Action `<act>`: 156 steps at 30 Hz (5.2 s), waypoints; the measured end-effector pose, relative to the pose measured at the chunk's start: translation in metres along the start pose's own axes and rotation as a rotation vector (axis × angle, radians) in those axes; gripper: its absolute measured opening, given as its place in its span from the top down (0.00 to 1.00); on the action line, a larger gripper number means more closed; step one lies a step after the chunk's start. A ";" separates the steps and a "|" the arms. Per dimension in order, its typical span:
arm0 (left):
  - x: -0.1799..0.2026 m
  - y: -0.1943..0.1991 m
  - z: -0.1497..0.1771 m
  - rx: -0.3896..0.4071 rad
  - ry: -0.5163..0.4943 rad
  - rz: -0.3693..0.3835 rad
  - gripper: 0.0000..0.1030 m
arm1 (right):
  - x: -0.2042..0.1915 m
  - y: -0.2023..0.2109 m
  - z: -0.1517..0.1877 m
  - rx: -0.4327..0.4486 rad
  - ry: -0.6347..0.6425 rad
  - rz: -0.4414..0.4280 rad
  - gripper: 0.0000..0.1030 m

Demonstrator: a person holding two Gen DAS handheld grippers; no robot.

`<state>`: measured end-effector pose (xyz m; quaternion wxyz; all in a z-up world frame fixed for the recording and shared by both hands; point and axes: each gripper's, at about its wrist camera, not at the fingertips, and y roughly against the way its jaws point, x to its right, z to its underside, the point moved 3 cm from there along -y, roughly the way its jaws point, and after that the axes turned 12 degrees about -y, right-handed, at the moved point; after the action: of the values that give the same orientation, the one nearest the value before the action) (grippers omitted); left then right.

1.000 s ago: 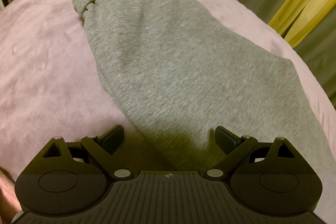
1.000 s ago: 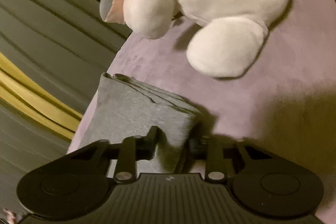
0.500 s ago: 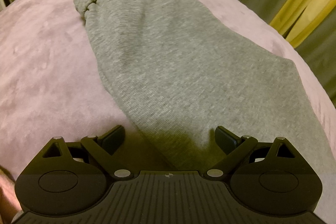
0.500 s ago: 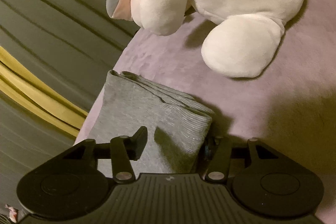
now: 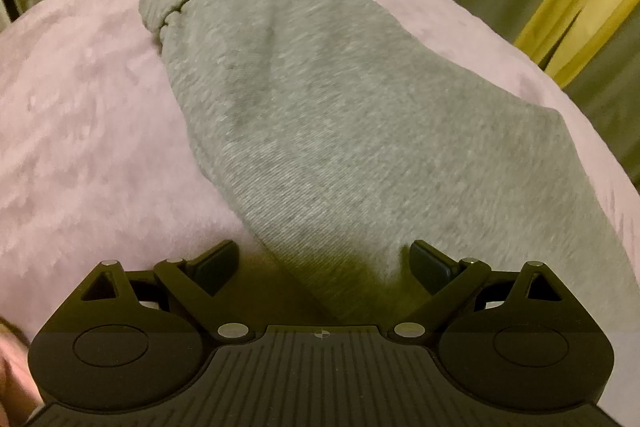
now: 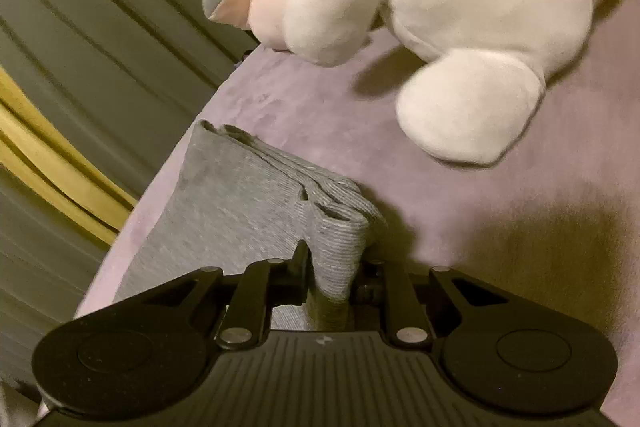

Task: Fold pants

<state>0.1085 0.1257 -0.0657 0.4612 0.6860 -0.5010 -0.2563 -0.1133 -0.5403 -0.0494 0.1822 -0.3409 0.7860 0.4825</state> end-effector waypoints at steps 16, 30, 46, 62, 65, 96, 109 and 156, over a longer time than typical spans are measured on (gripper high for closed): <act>-0.005 0.010 0.003 0.030 0.013 0.039 0.06 | -0.225 0.095 0.222 -0.041 0.868 -0.460 0.89; -0.011 0.007 0.003 0.024 0.051 0.102 0.06 | -0.206 0.051 0.287 -0.321 0.893 -0.315 0.88; -0.011 0.007 0.003 0.028 0.051 0.098 0.06 | -0.200 0.054 0.314 -0.405 0.924 -0.338 0.87; -0.011 0.006 0.003 0.016 0.052 0.095 0.06 | -0.190 0.085 0.256 -0.421 0.665 -0.480 0.34; -0.011 0.005 0.003 0.016 0.052 0.096 0.06 | -0.171 0.066 0.233 -0.389 0.533 -0.318 0.34; 0.194 0.008 0.028 -0.075 -0.549 0.468 0.04 | -0.115 0.029 0.161 -0.273 0.311 -0.020 0.07; 0.238 -0.027 0.023 -0.181 -0.497 0.597 0.20 | -0.112 0.017 0.169 -0.314 0.309 0.030 0.07; 0.171 0.020 0.010 -0.027 -0.495 0.451 0.23 | -0.139 0.050 0.195 -0.363 0.449 -0.290 0.06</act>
<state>0.1546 -0.0378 -0.0334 0.3794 0.4686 -0.7337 -0.3132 -0.0599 -0.3030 -0.0239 0.0072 -0.5741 0.6508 0.4968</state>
